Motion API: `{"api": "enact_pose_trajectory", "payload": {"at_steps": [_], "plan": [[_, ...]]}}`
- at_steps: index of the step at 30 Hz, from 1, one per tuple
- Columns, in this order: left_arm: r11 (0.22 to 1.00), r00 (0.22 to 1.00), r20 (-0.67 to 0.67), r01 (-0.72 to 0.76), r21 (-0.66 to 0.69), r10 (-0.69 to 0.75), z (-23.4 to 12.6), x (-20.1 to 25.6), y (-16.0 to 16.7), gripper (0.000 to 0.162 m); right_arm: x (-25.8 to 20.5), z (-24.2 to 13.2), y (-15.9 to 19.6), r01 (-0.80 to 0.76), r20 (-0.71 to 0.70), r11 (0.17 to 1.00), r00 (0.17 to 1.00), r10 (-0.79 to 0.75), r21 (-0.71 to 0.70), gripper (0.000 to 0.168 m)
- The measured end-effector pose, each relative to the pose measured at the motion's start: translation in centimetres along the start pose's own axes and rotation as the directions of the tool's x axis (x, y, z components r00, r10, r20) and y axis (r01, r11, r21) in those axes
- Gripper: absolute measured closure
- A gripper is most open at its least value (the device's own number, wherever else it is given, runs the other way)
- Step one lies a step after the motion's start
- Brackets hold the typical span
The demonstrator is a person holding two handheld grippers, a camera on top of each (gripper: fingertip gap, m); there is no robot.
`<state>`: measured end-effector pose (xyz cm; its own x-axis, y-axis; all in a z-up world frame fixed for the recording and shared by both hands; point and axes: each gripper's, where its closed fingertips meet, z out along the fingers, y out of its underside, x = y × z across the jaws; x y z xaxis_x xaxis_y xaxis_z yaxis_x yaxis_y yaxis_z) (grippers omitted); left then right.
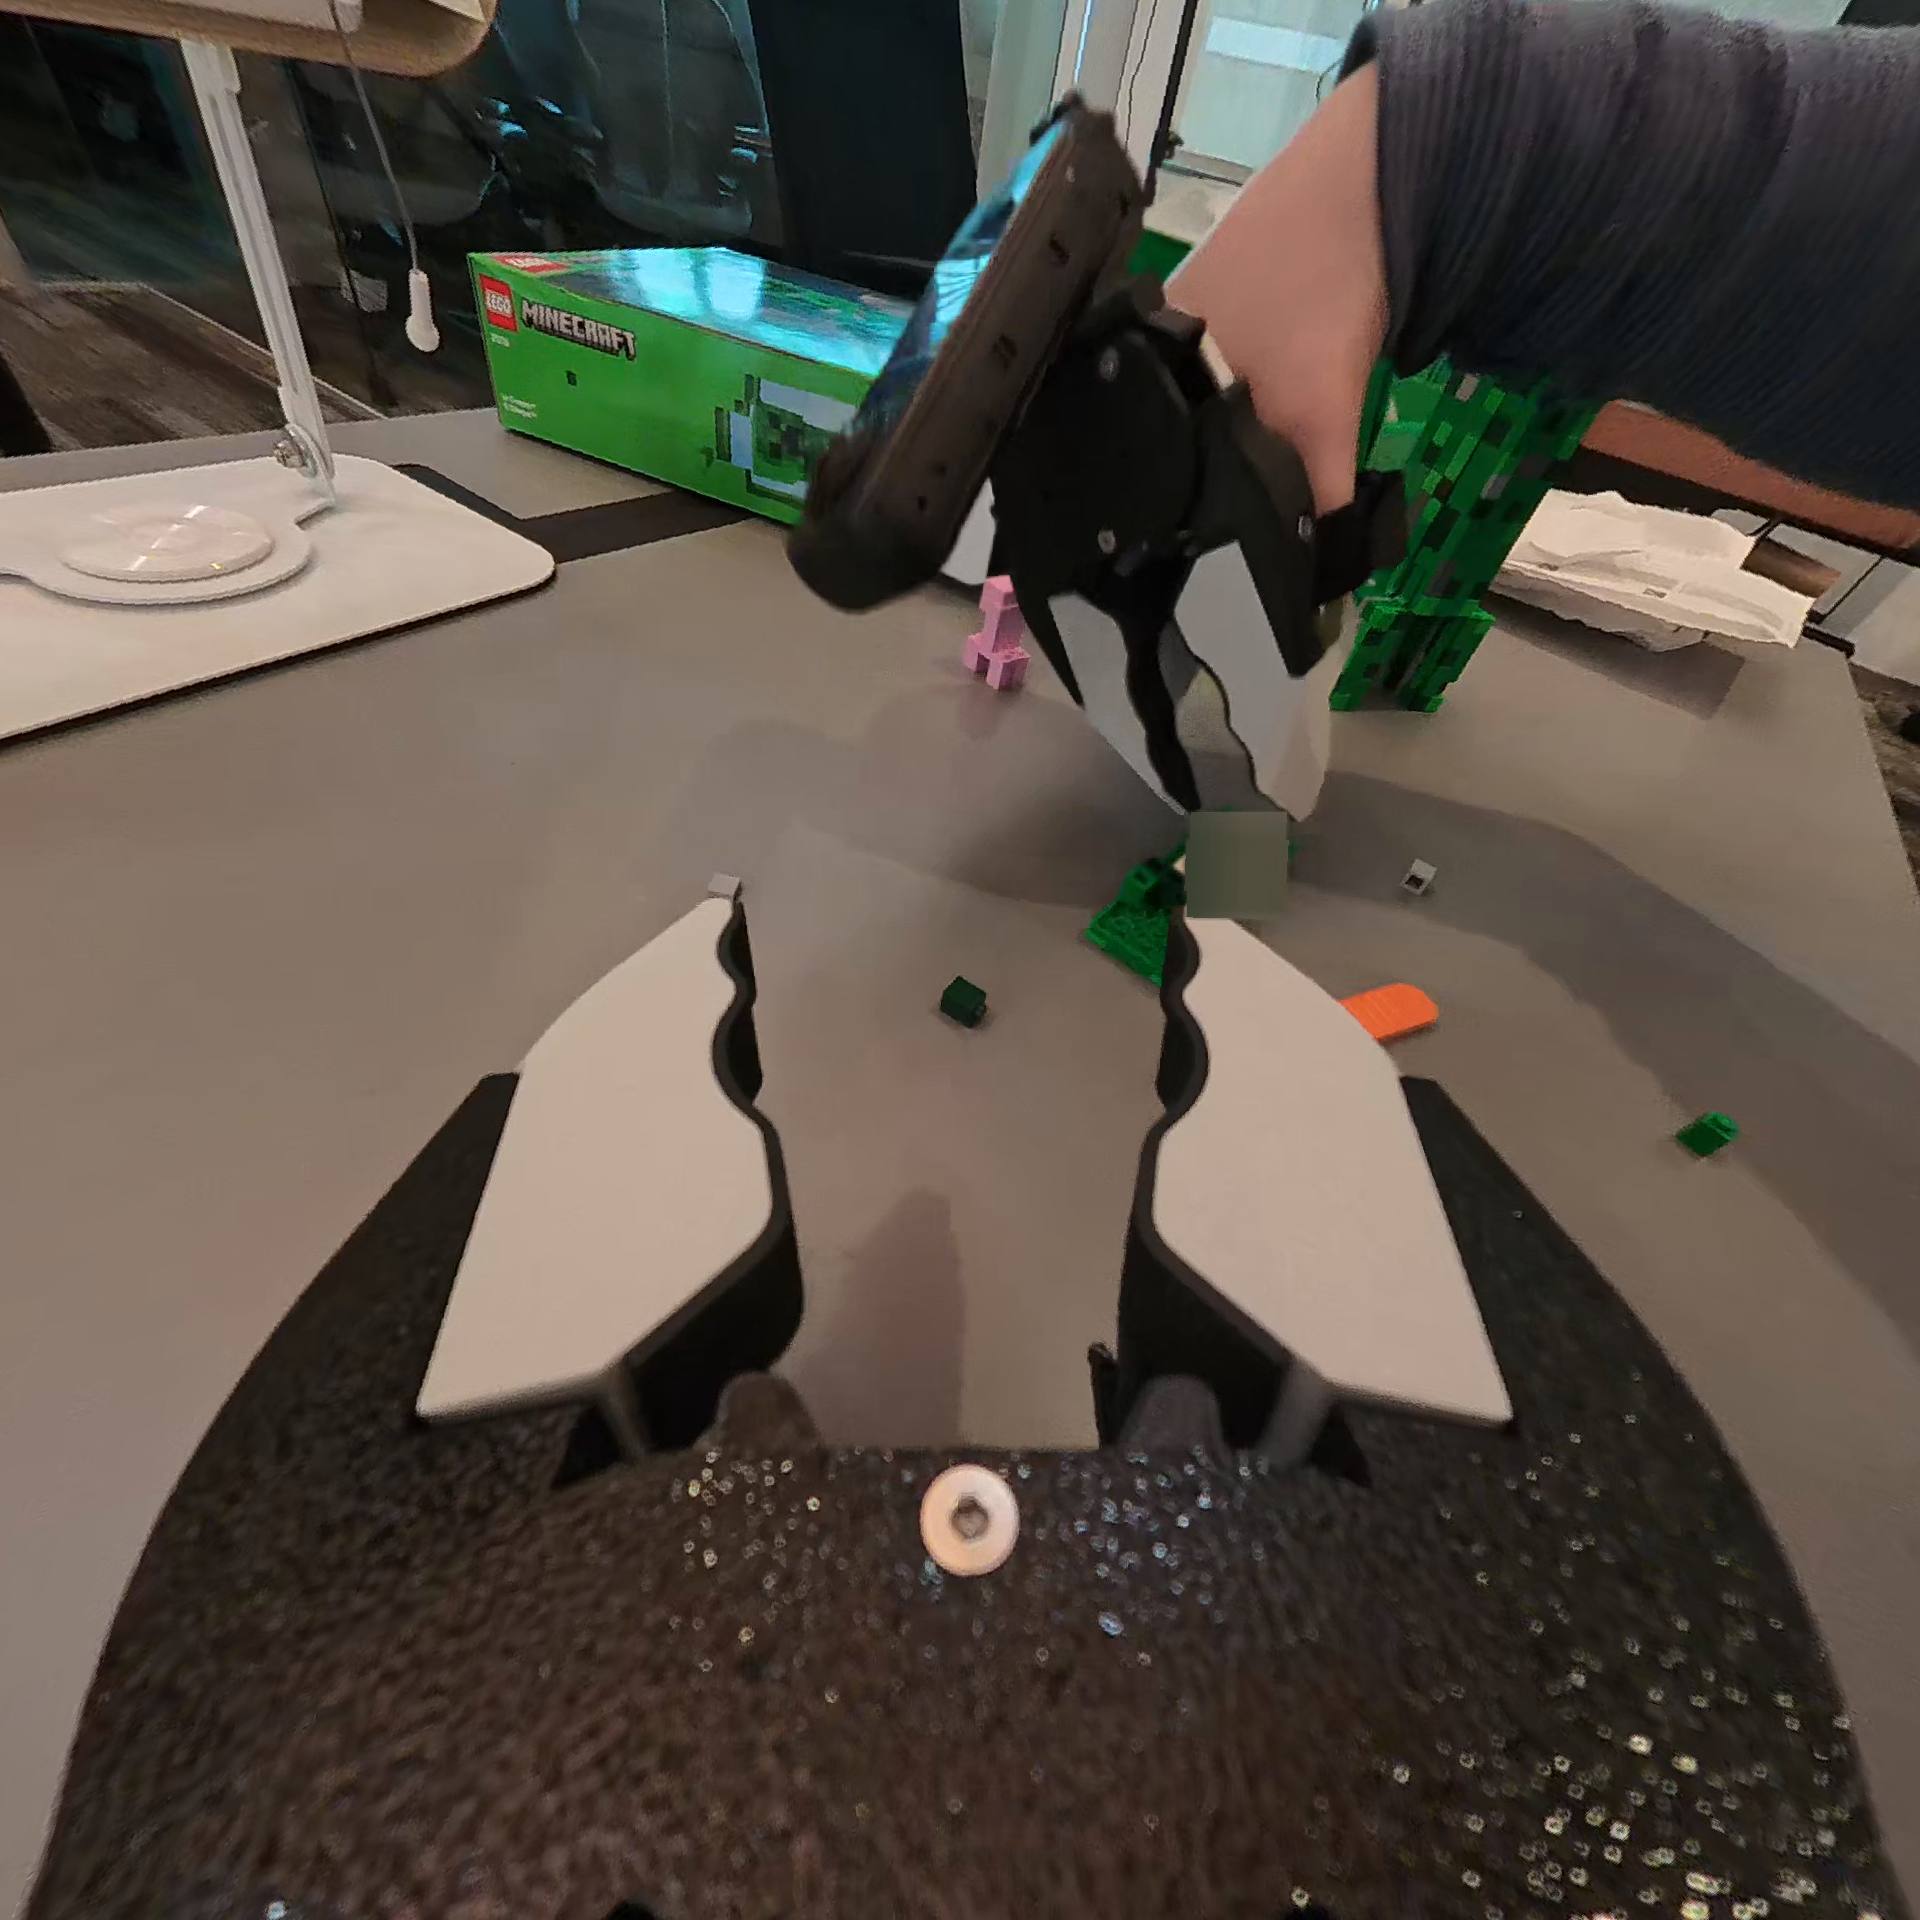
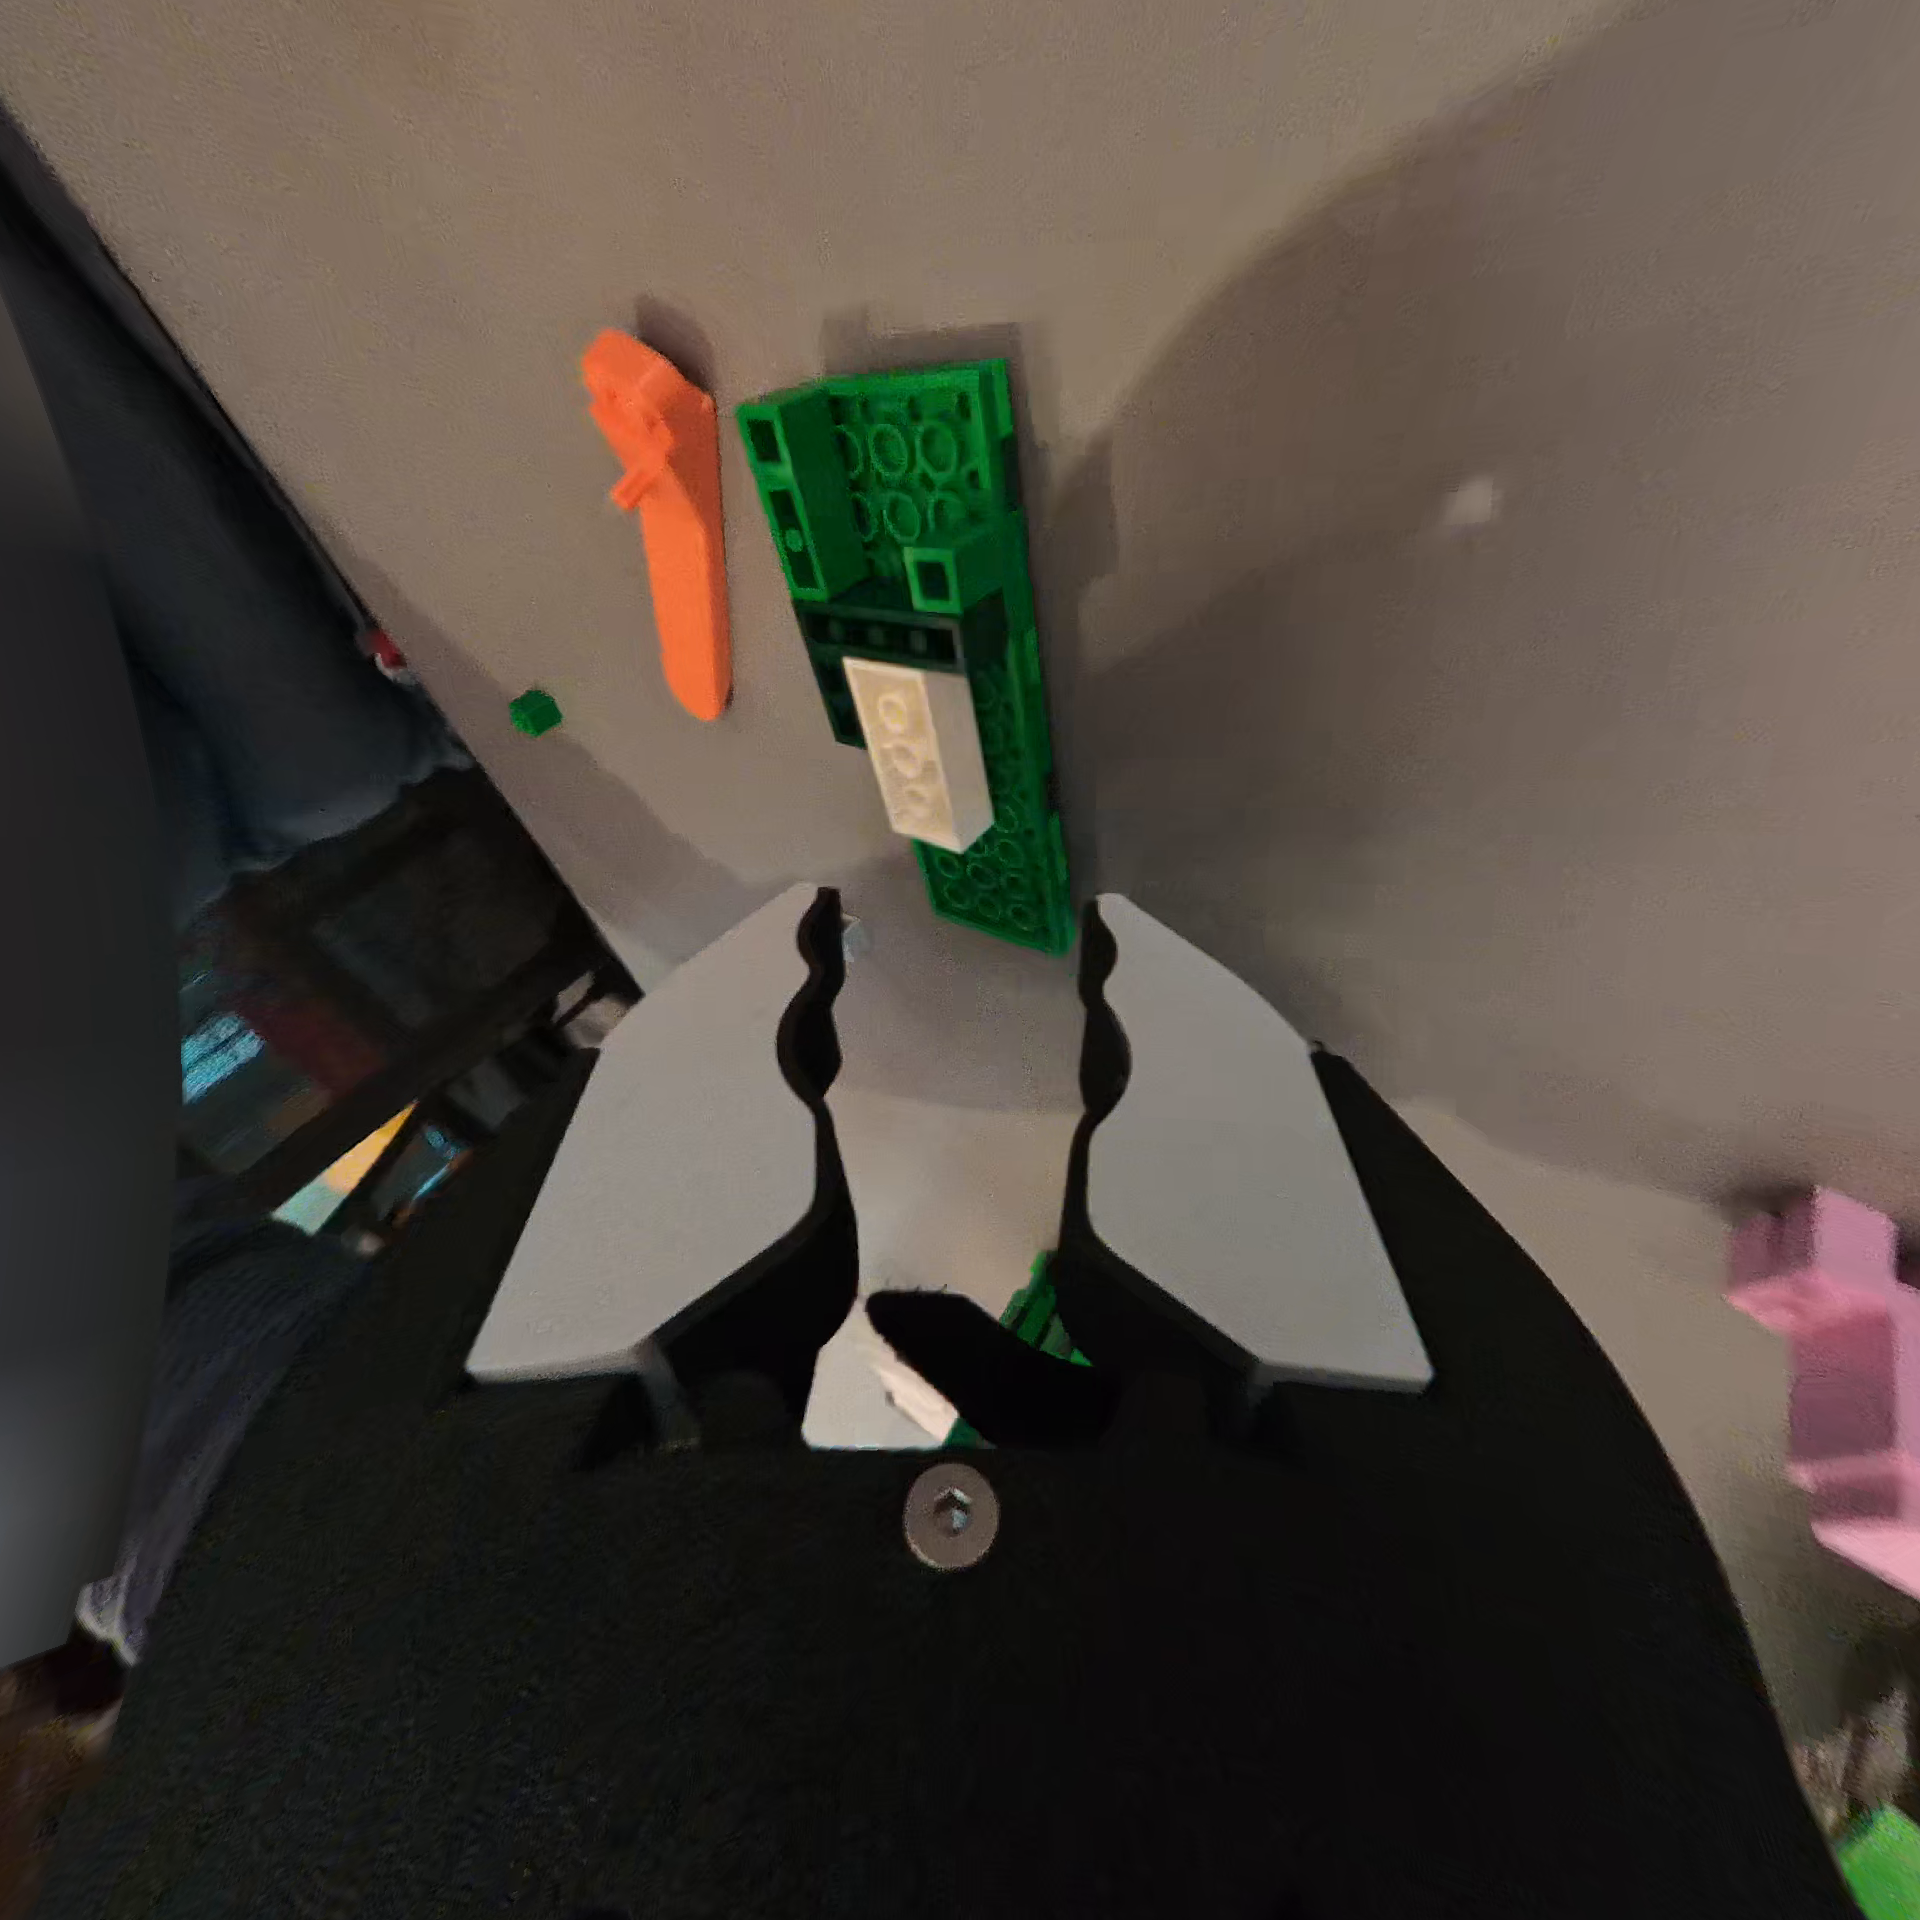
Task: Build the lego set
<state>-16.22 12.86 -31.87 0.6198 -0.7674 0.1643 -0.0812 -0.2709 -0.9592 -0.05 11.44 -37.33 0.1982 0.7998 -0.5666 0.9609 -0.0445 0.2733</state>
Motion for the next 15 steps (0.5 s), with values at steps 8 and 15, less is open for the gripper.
{"api": "enact_pose_trajectory", "payload": {"at_steps": [8,15], "plan": [[0.993,0.993,0.007,-0.117,0.036,0.117,0.3,1.3,0.1,0.083,-2.2,-3.5,-2.6,0.286,-0.402,0.755,0.915,-0.033,0.59,0.12],[0.967,0.97,-0.025,-0.241,0.082,0.244,0.3,3.2,-0.1,0.087,-5.7,2.1,0.4,0.437,-0.549,0.507,0.831,0.087,0.742,0.129]]}}
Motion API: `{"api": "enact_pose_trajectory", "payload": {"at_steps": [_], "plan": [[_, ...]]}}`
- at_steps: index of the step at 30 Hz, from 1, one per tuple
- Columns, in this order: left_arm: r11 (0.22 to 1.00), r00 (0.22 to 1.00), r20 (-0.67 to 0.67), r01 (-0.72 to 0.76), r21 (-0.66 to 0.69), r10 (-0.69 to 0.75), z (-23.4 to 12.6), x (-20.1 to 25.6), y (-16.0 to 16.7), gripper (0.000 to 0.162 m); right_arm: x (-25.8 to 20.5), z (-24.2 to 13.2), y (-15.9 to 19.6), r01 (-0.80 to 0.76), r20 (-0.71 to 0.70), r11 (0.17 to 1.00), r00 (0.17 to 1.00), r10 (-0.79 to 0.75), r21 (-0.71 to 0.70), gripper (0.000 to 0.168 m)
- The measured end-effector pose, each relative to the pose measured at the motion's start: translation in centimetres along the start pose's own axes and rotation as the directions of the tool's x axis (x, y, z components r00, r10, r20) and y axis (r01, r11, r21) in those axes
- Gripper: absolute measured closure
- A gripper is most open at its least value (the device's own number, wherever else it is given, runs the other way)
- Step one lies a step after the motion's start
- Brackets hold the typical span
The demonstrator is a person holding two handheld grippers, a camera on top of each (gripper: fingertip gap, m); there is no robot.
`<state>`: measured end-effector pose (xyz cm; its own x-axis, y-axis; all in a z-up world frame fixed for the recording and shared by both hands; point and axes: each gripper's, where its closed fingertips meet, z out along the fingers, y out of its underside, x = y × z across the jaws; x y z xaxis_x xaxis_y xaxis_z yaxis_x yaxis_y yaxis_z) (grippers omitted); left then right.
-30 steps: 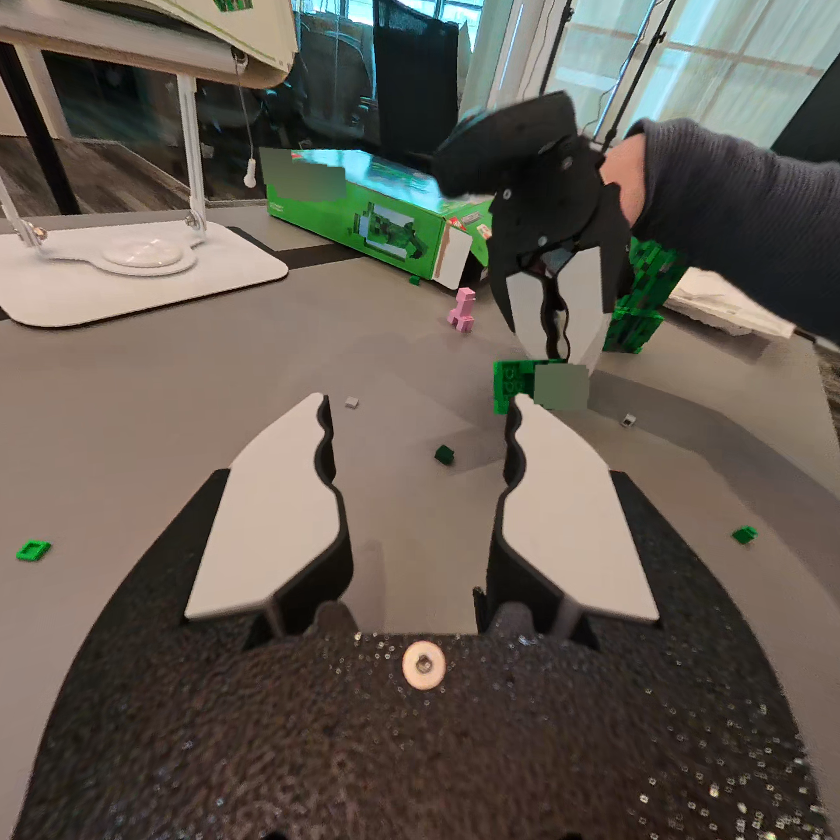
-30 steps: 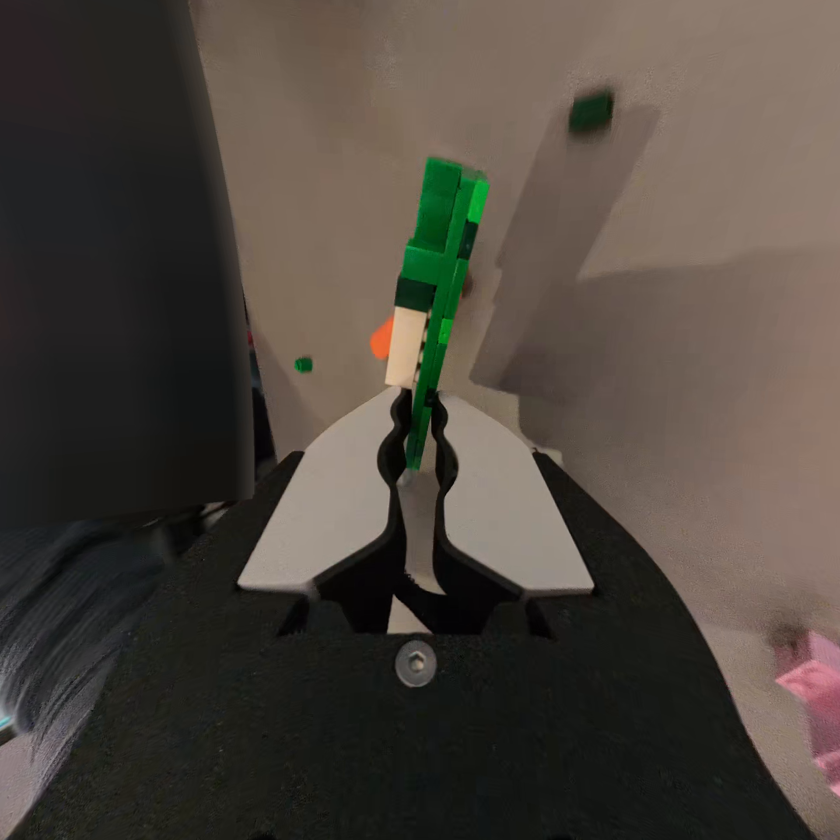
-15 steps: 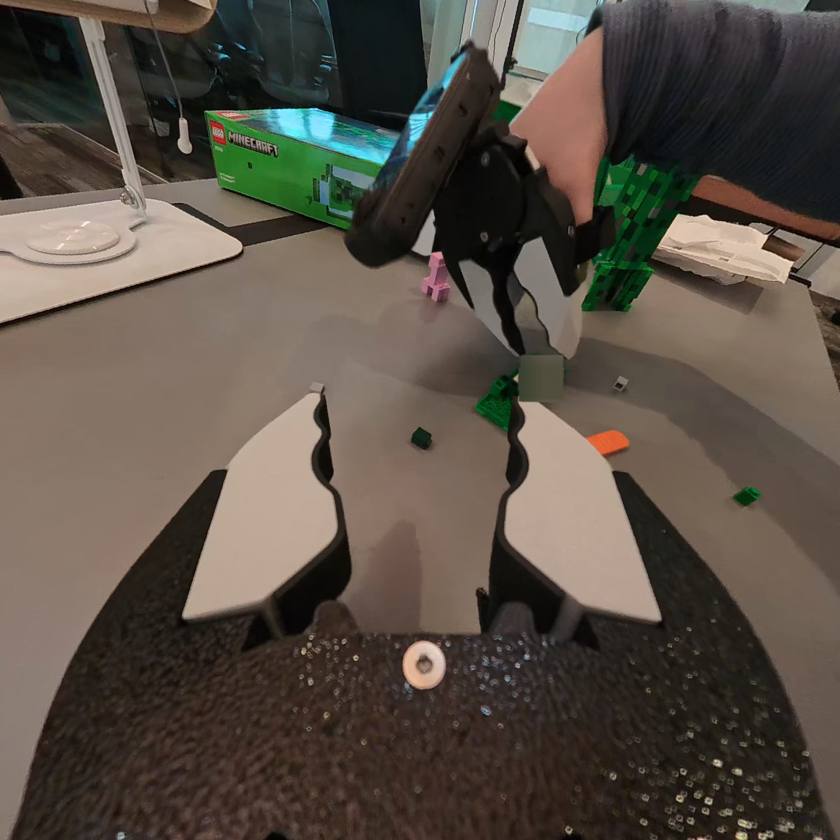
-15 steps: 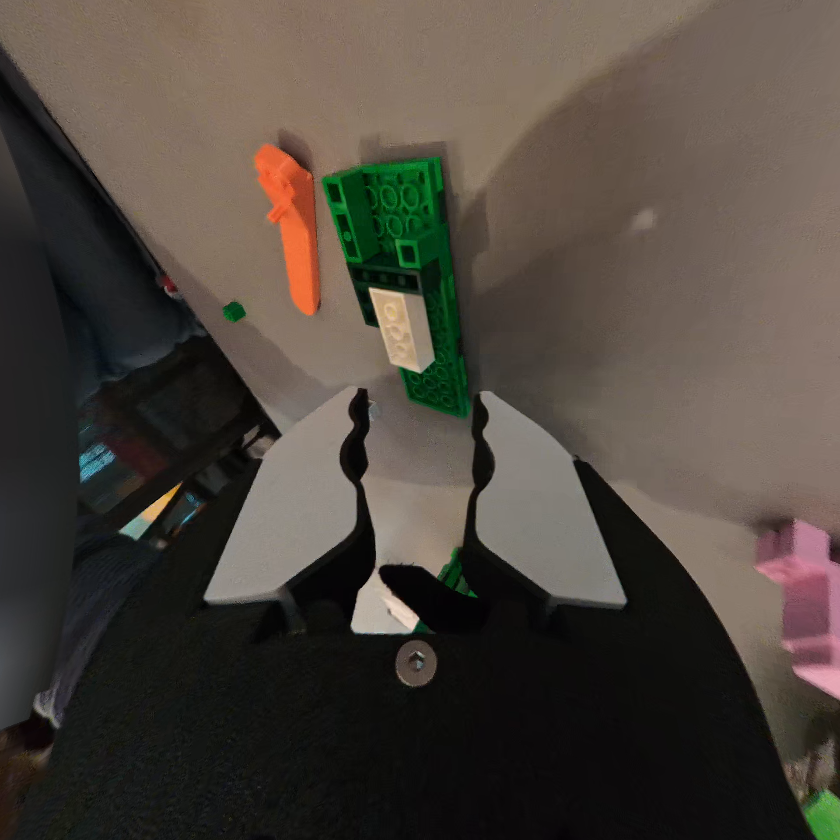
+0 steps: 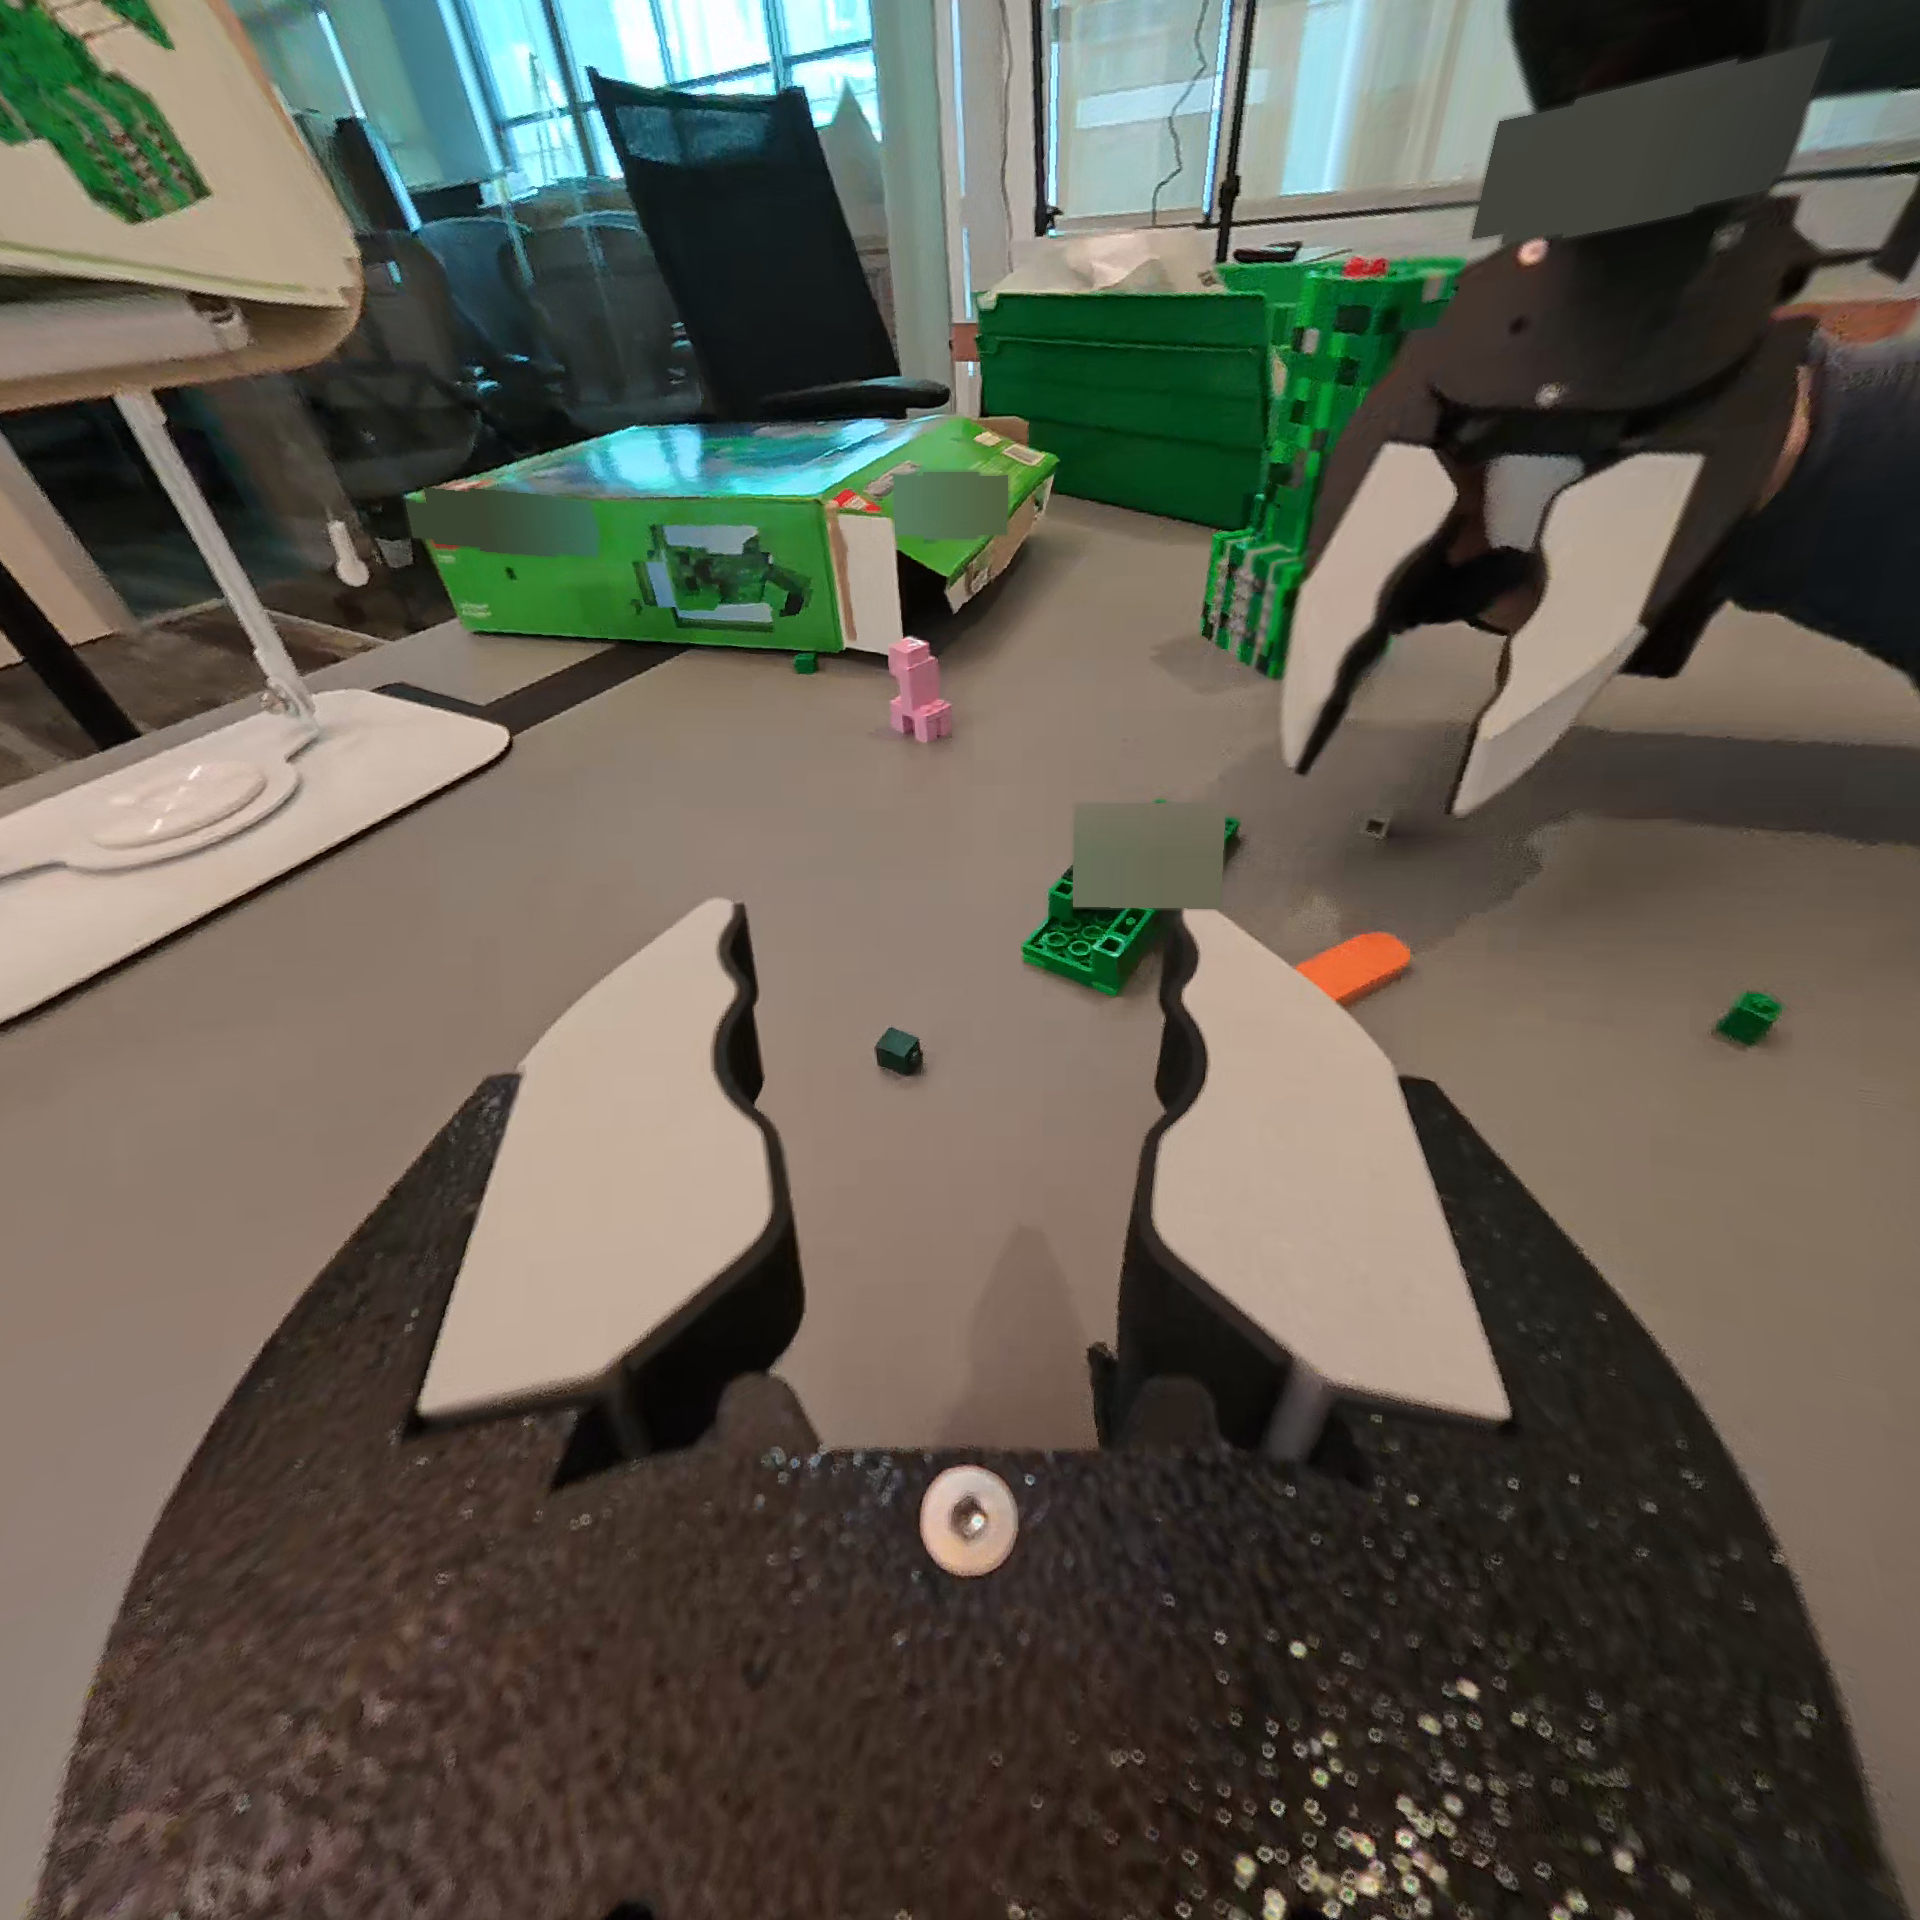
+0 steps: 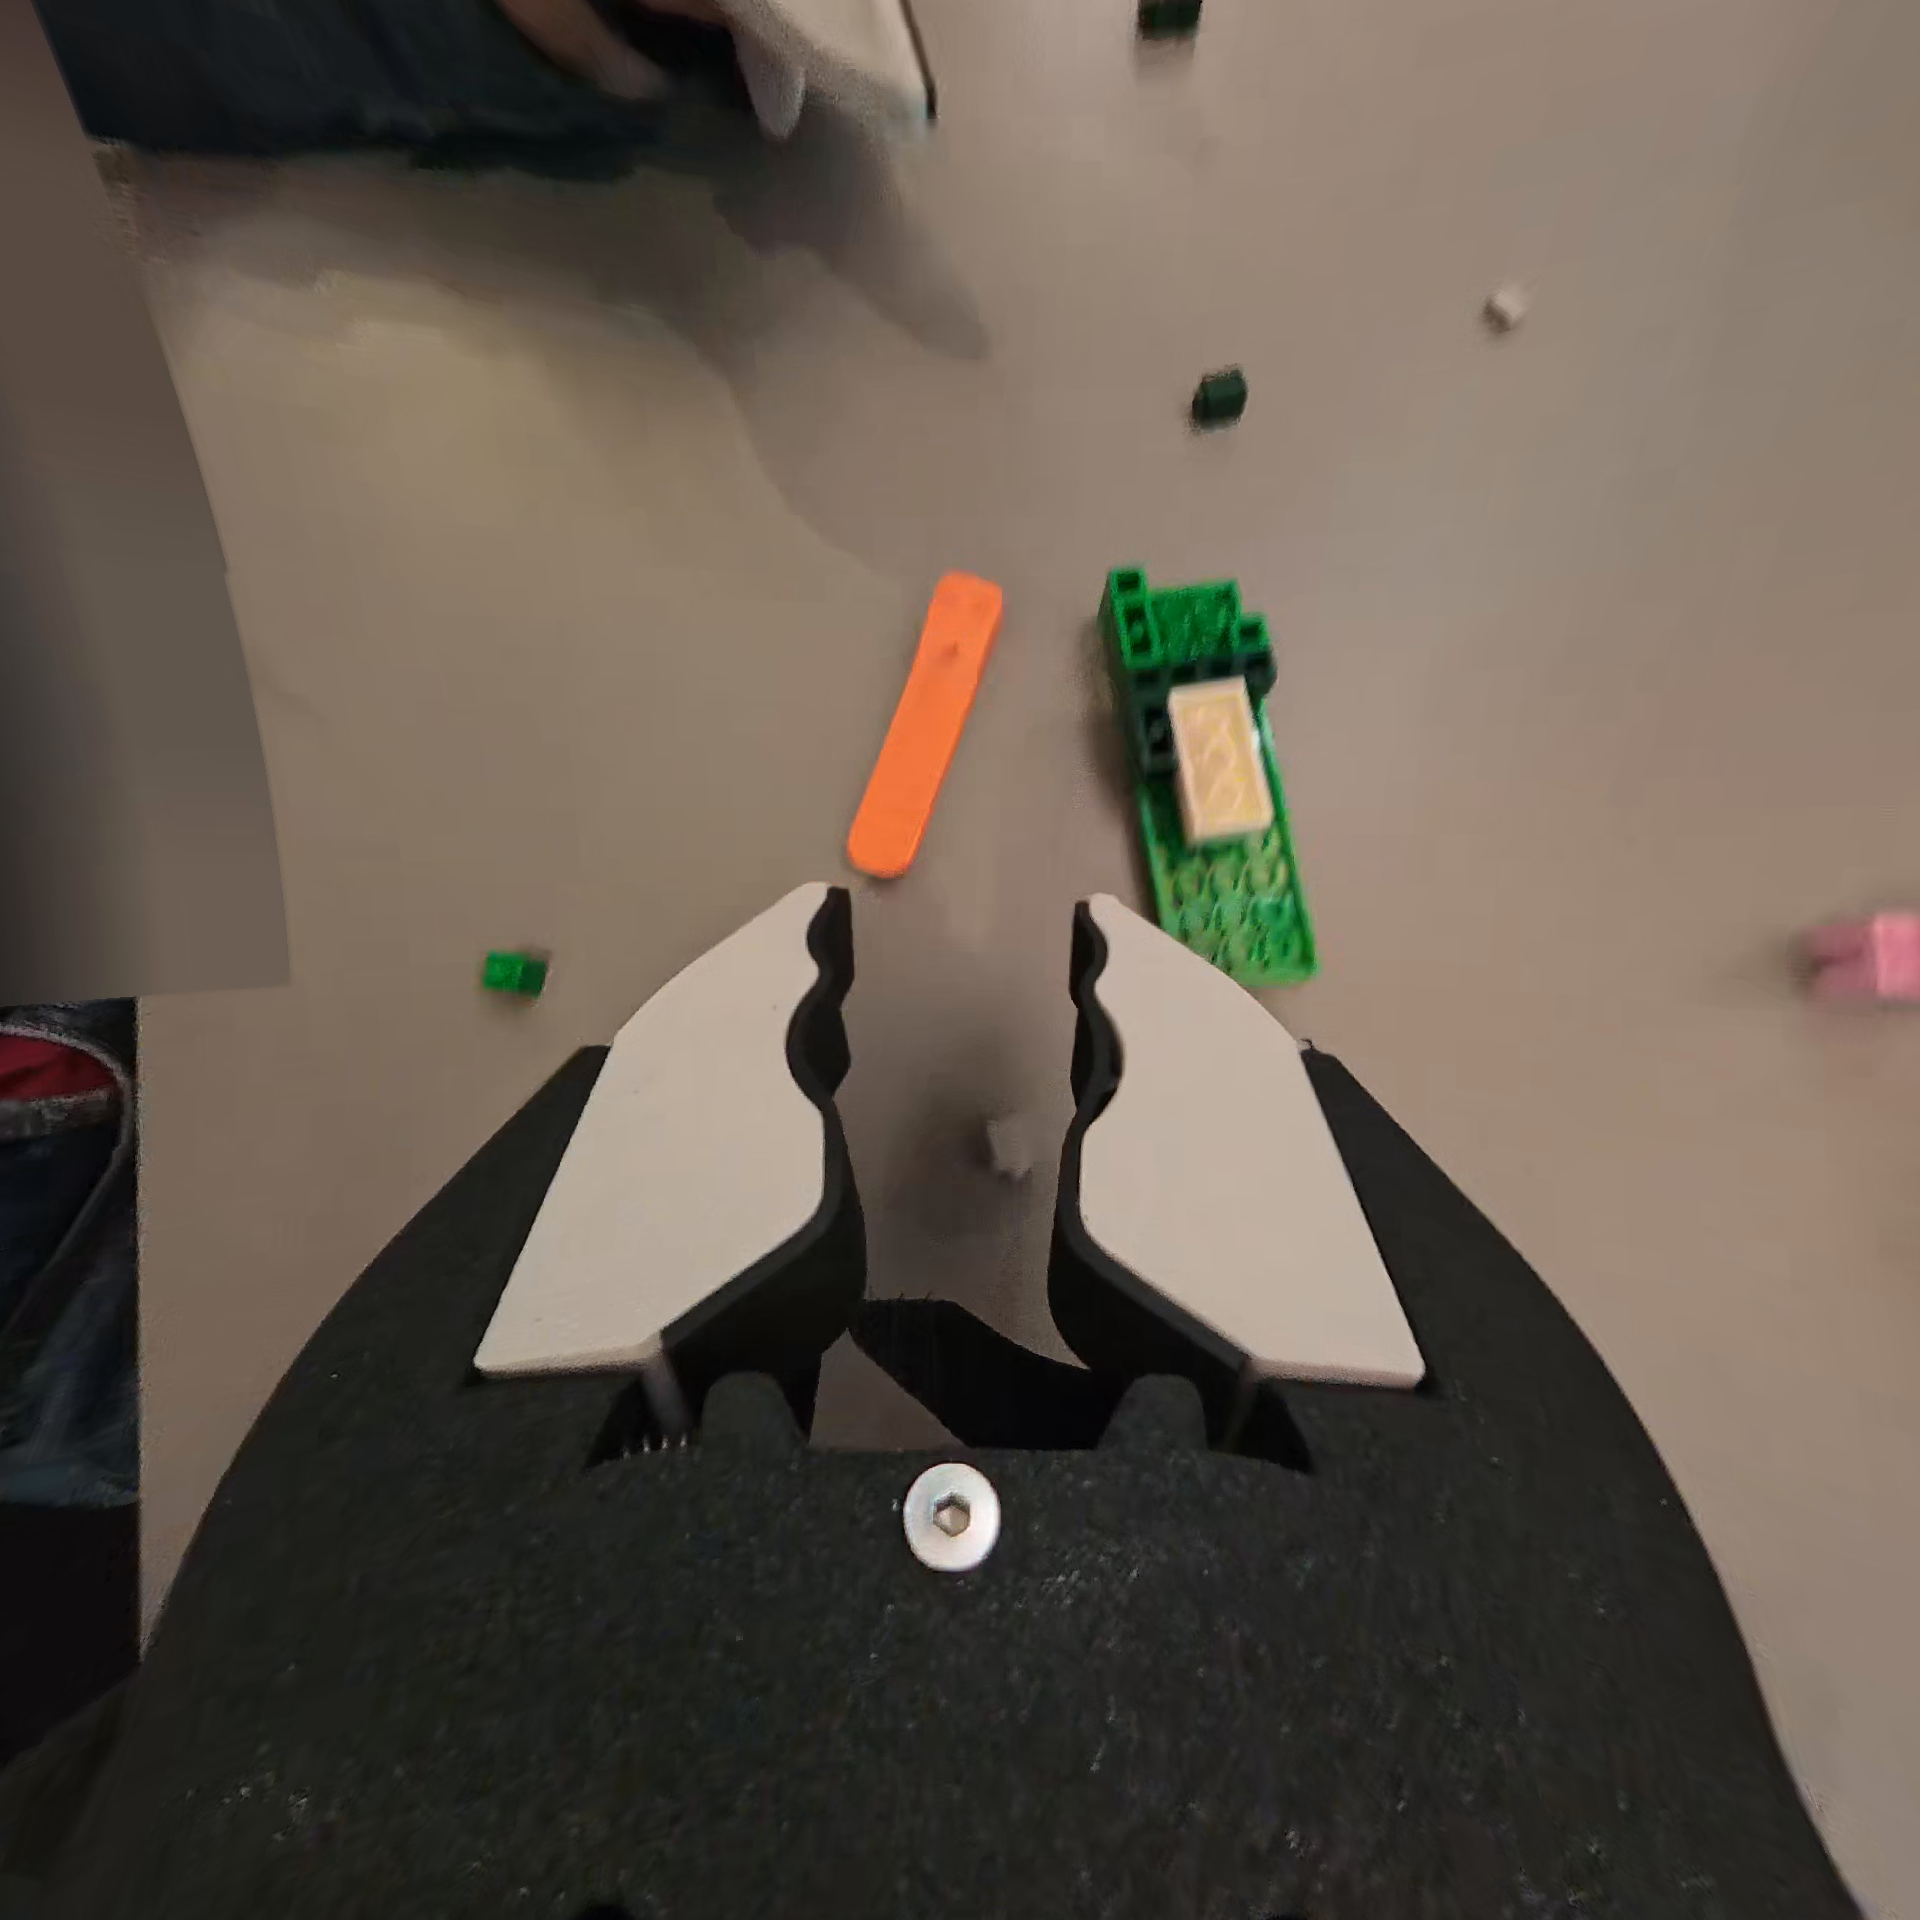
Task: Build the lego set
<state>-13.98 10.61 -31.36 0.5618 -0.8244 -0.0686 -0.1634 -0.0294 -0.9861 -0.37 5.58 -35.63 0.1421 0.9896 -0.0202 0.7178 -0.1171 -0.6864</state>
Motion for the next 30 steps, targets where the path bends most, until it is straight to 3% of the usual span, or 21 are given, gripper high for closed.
{"api": "enact_pose_trajectory", "payload": {"at_steps": [3,5,11,15,21,23,25,27,30], "plan": [[0.999,1.0,-0.016,-0.026,-0.026,0.026,0.1,0.3,0.3,0.089,-0.6,-0.6,3.2,-0.034,-0.092,0.999,0.995,0.033,-0.016,0.13],[0.999,0.999,-0.034,-0.029,-0.034,0.028,0.2,0.6,0.5,0.091,-1.6,-0.7,4.6,-0.087,-0.067,0.996,0.994,0.085,-0.029,0.13],[0.999,0.999,-0.042,-0.028,-0.03,0.027,0.2,0.7,0.4,0.094,-8.8,-0.2,3.0,-0.119,0.195,0.992,0.975,0.108,0.046,0.137],[0.998,0.998,-0.052,-0.037,-0.043,0.034,0.4,1.0,0.6,0.094,-9.8,1.0,3.3,-0.027,0.089,0.999,0.996,0.025,0.023,0.141],[0.997,0.996,-0.076,-0.054,-0.056,0.05,0.6,1.7,0.7,0.094,-9.8,1.9,2.9,-0.027,0.077,0.999,0.997,0.023,0.046,0.147],[0.996,0.995,-0.081,-0.061,-0.06,0.056,0.7,1.9,0.8,0.094,-9.6,2.1,3.0,-0.008,0.07,0.999,0.997,0.005,0.031,0.16],[0.996,0.994,-0.091,-0.069,-0.052,0.064,0.7,2.2,0.7,0.094,-8.8,2.1,2.6,0.005,0.024,0.999,1.0,-0.006,0.042,0.161],[0.996,0.991,-0.11,-0.083,-0.025,0.079,0.7,2.8,0.3,0.095,-7.3,1.7,1.5,-0.019,-0.045,0.994,0.999,0.024,0.111,0.161],[0.987,0.975,-0.156,-0.158,0.023,0.16,0.8,4.7,-0.4,0.1,-4.1,0.9,-2.1,-0.124,-0.123,0.929,0.977,0.177,0.347,0.161]]}}
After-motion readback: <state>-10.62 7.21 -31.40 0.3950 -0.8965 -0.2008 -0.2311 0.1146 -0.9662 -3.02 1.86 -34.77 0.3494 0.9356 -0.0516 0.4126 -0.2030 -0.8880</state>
